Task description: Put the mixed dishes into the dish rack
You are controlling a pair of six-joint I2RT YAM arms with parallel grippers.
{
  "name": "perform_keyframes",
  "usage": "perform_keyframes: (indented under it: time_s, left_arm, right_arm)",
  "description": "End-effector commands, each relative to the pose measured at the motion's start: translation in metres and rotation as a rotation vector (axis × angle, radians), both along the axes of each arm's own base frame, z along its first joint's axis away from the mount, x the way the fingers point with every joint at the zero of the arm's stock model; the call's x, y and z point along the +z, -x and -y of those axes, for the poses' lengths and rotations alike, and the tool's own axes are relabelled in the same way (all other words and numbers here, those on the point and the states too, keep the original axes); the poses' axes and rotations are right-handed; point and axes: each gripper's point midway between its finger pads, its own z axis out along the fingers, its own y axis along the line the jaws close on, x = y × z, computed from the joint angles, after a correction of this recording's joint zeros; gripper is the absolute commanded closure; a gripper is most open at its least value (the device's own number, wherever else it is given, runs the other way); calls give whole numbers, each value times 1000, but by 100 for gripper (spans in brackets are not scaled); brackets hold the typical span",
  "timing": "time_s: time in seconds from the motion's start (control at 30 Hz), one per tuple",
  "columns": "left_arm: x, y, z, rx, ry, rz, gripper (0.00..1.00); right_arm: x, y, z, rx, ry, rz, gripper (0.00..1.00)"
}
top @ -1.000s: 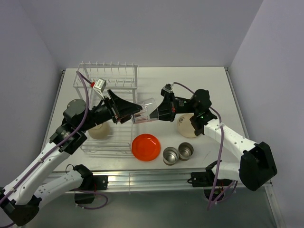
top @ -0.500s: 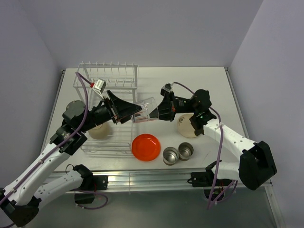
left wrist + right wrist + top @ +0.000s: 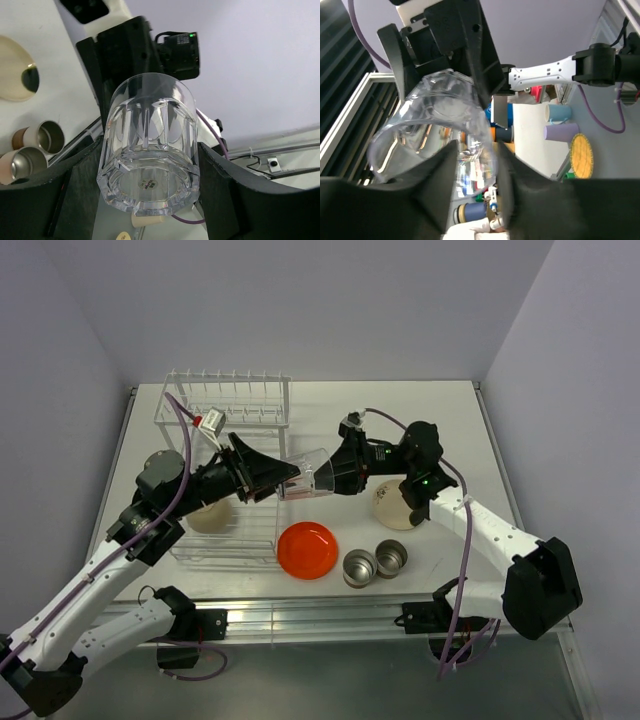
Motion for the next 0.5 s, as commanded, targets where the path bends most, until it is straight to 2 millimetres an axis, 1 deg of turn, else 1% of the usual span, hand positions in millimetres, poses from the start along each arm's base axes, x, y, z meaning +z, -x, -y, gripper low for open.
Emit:
perform_keyframes:
  time_s: [0.0, 0.03, 0.07, 0.1, 0.13, 0.17, 0.2, 0.23, 0.27, 0.3, 0.33, 0.37, 0.4, 0.43, 0.47]
  left_arm:
    - [12, 4, -11, 39, -8, 40, 100]
    - [2, 2, -14, 56, -42, 8, 100]
    - [2, 2, -21, 87, -46, 8, 100]
    - [0, 1, -24, 102, -56, 1, 100]
    - [-9, 2, -28, 118, -84, -33, 100]
    - [-10, -1, -36, 161, -93, -40, 100]
    - [-14, -3, -41, 183, -114, -58, 100]
    - [-13, -3, -46, 205, -129, -68, 100]
    - [-38, -9, -56, 266, -216, -158, 100]
    - [-49, -10, -63, 299, -272, -203, 100]
    - [-47, -9, -69, 324, -305, -220, 100]
    - [-67, -8, -75, 338, -391, -283, 100]
    - [-74, -12, -83, 387, -426, -308, 100]
    - [-74, -13, -87, 409, -441, -321, 100]
    - [-84, -12, -91, 424, -481, -362, 100]
  right_arm:
    - [11, -2, 1, -25, 8, 93, 52]
    - [8, -4, 1, -33, 27, 72, 51]
    - [5, -6, 3, -46, 38, 68, 50]
    - [0, -13, 7, -77, 52, 98, 48]
    - [-13, -16, 10, -92, 114, 31, 47]
    - [-16, -20, 12, -109, 150, 37, 47]
    - [-27, -31, 18, -164, 197, 116, 46]
    - [-39, -31, 24, -180, 276, 50, 46]
    - [-48, -34, 29, -198, 320, 103, 46]
    - [-57, -42, 34, -245, 373, 104, 47]
    - [-67, -42, 42, -267, 430, 63, 47]
    - [-69, -43, 46, -278, 456, 98, 47]
    - [-73, -46, 50, -301, 484, 99, 47]
    - [-76, -44, 53, -306, 500, 88, 48]
    - [-79, -42, 54, -305, 507, 86, 48]
